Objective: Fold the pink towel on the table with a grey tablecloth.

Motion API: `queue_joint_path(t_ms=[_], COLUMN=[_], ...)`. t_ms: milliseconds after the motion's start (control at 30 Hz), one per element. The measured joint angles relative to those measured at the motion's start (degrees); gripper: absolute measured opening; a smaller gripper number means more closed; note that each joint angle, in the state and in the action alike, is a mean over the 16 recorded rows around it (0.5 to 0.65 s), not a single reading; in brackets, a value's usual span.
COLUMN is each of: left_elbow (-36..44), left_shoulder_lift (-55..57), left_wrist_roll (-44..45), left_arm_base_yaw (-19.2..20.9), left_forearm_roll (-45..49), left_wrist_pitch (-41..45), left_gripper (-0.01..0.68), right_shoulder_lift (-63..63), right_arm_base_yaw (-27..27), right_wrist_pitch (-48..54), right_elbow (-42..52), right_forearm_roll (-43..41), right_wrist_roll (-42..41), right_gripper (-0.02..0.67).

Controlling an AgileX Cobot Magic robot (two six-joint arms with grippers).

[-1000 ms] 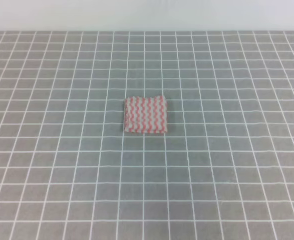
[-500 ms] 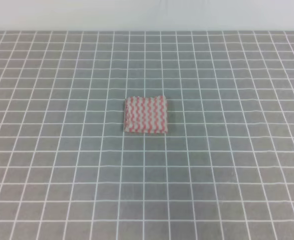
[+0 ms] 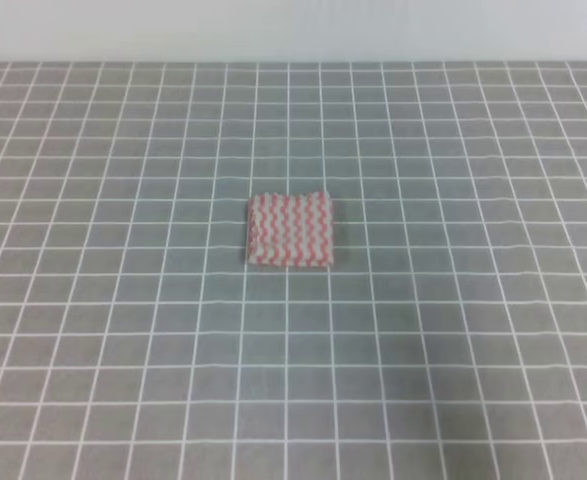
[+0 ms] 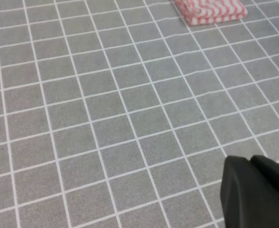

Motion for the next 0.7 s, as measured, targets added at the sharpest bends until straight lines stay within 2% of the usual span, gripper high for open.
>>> queue_joint_path(t_ms=[200,333,500,700], left_elbow=[0.0,0.0,0.0,0.0], left_shoulder_lift=[-0.1,0.0,0.1,0.0], left_wrist_roll=[0.0,0.0,0.0,0.0], left_arm_base_yaw=[0.0,0.0,0.0,0.0], left_forearm_roll=[0.0,0.0,0.0,0.0], left_wrist_pitch=[0.0,0.0,0.0,0.0], left_gripper=[0.001,0.001,0.001,0.001], right_shoulder_lift=[-10.1,-15.6,-19.7,-21.5], right_arm_base_yaw=[-9.5,-15.0,-18.8,-19.6], right_wrist_pitch=[5.0,9.7,13.1,15.5], right_elbow=[5.1,7.7,10.9,14.3], right_forearm_roll=[0.6,0.0,-7.6,-19.3], right_wrist_roll=[-3.2,-1.8,9.4,26.4], right_gripper=[-0.017,-0.017,-0.017,-0.017])
